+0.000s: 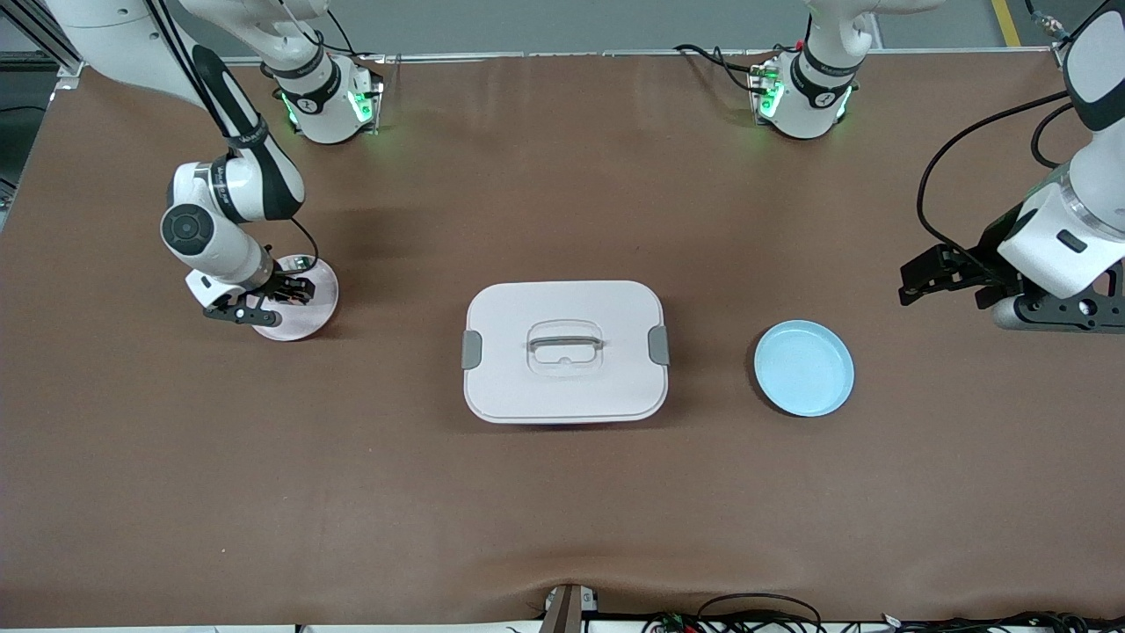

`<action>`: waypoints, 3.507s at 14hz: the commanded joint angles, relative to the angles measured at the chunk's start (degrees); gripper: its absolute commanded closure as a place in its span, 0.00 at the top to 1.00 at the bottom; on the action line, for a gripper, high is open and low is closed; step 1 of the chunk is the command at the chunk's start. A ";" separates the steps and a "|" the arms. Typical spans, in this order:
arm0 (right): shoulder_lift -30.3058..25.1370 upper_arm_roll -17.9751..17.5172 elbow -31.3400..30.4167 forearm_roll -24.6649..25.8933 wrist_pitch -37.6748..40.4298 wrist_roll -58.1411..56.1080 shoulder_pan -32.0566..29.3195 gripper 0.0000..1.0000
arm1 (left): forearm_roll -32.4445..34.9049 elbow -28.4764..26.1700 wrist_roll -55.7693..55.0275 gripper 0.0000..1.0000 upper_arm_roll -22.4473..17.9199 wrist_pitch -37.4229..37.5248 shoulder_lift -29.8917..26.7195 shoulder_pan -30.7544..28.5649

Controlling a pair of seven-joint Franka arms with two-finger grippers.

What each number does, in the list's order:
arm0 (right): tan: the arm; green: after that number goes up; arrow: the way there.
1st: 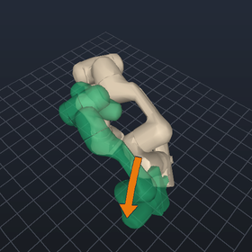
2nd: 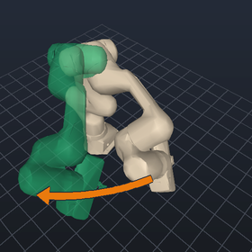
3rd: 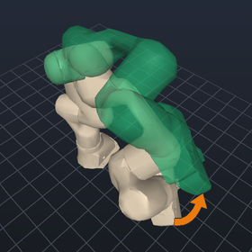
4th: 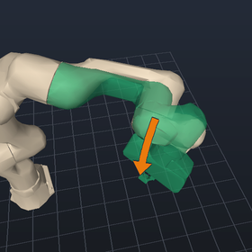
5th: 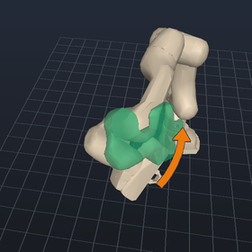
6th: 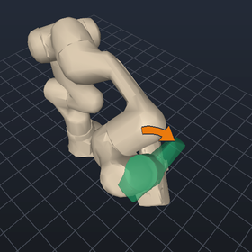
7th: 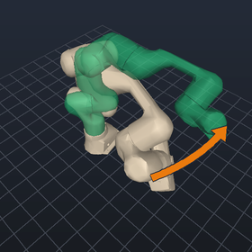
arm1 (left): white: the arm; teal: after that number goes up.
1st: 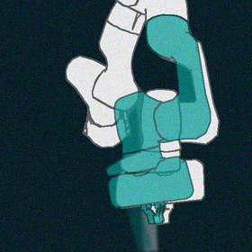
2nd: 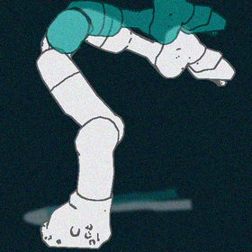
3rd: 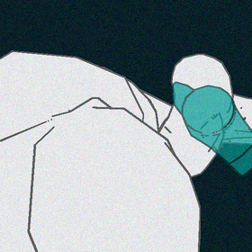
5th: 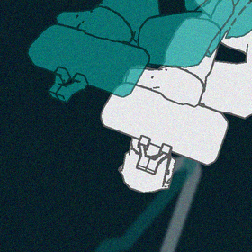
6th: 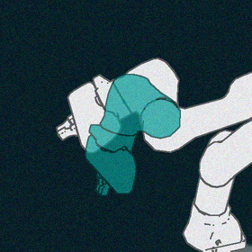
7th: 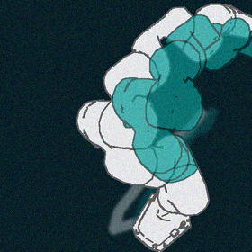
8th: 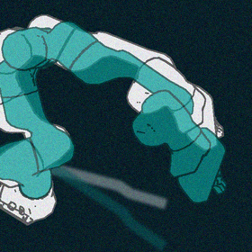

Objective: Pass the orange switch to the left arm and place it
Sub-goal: 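Grasp the orange switch with the right gripper and lift it, then carry the switch over the box while the left gripper approaches it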

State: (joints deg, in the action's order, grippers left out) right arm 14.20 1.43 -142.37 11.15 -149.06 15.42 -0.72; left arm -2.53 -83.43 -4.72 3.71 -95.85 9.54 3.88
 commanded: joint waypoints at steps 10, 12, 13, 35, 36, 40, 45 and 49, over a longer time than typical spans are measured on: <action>-3.92 -0.90 19.38 -20.81 37.05 7.41 4.06 0.00 | -17.49 0.20 -0.37 1.00 -0.02 -0.04 2.50 0.78; -3.92 -0.90 23.95 -21.87 43.04 13.38 6.77 0.00 | -23.02 0.11 0.15 1.00 -0.02 -0.04 3.38 0.78; -3.92 -0.90 25.98 -22.31 44.98 17.33 8.53 0.00 | -25.83 0.11 0.50 1.00 -0.02 -0.13 3.55 0.78; 18.57 -0.81 71.69 -44.02 49.13 79.83 31.49 0.00 | -50.82 -12.54 0.95 1.00 14.04 -23.50 6.98 4.73; 19.54 -0.81 73.53 -44.20 48.87 82.12 31.57 0.00 | -50.91 -12.46 0.94 1.00 14.04 -23.59 7.77 5.60; 22.27 -0.90 78.11 -47.17 46.24 88.81 31.75 0.00 | -51.61 -12.37 0.94 1.00 14.04 -27.97 10.67 8.33; 23.59 -0.90 79.00 -48.77 42.11 91.19 32.45 0.00 | -53.55 -12.28 0.94 1.00 14.04 -31.33 11.90 10.53; 23.94 -0.90 79.08 -48.86 39.90 93.38 34.47 0.00 | -53.63 -11.93 0.94 1.00 14.04 -31.59 12.34 10.62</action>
State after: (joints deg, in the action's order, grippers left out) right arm 36.92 -0.04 -65.78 -36.85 -108.69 106.40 32.20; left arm -54.76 -96.02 -4.44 17.69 -126.60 21.35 14.42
